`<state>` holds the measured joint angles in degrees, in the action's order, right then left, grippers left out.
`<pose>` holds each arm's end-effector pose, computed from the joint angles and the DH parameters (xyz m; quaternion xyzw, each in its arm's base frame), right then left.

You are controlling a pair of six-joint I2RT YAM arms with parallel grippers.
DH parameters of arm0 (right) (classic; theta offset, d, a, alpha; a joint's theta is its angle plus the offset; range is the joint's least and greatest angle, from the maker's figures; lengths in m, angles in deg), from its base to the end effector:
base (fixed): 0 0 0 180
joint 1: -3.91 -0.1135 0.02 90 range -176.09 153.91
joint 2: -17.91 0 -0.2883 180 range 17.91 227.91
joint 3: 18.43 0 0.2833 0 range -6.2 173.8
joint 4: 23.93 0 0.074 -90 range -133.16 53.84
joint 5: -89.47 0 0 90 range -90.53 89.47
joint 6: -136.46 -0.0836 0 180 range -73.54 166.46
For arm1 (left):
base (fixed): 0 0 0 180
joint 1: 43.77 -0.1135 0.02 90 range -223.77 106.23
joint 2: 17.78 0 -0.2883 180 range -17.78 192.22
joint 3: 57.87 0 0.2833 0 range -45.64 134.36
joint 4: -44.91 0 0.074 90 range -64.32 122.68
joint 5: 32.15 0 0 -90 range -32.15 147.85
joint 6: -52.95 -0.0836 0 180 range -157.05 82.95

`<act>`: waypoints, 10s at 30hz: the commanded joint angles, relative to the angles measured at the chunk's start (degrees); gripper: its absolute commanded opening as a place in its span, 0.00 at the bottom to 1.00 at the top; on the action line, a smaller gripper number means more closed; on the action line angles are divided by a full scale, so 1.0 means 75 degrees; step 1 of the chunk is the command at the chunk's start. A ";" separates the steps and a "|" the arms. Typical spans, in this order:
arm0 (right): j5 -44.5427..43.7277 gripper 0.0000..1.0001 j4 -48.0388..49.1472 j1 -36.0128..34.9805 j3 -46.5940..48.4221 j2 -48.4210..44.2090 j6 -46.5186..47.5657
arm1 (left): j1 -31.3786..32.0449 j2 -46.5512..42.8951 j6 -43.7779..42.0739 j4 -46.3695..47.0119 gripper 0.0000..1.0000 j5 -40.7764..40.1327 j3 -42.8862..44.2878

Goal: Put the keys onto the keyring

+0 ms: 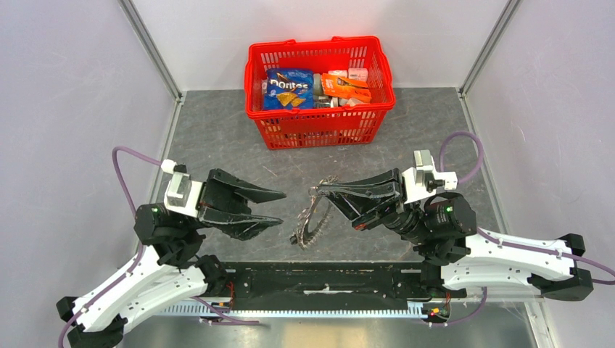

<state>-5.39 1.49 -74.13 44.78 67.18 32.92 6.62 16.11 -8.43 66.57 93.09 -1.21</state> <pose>0.0543 0.2220 0.5000 -0.1956 0.3818 0.6347 0.6427 0.0543 -0.1413 0.4835 0.3438 0.3098 -0.6494 0.6034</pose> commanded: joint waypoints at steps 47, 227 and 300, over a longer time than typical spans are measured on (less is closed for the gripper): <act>0.0505 0.00 0.0135 -0.0001 0.0439 0.0118 0.0369 | 0.0017 0.1038 0.0396 -0.0086 0.43 0.0231 0.0850; 0.1372 0.30 -1.0479 0.0001 0.5705 0.1779 0.0478 | 0.0019 0.2187 0.1018 -0.2714 0.02 0.2087 0.2385; 0.0953 0.00 -0.8970 0.0006 0.5000 0.0910 0.0047 | 0.0014 0.1474 0.0635 -0.1265 0.38 0.1520 0.1167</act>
<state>2.17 -70.60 -74.24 81.43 74.37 33.92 6.62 27.60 -3.23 54.26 104.50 7.64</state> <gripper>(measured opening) 0.010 0.379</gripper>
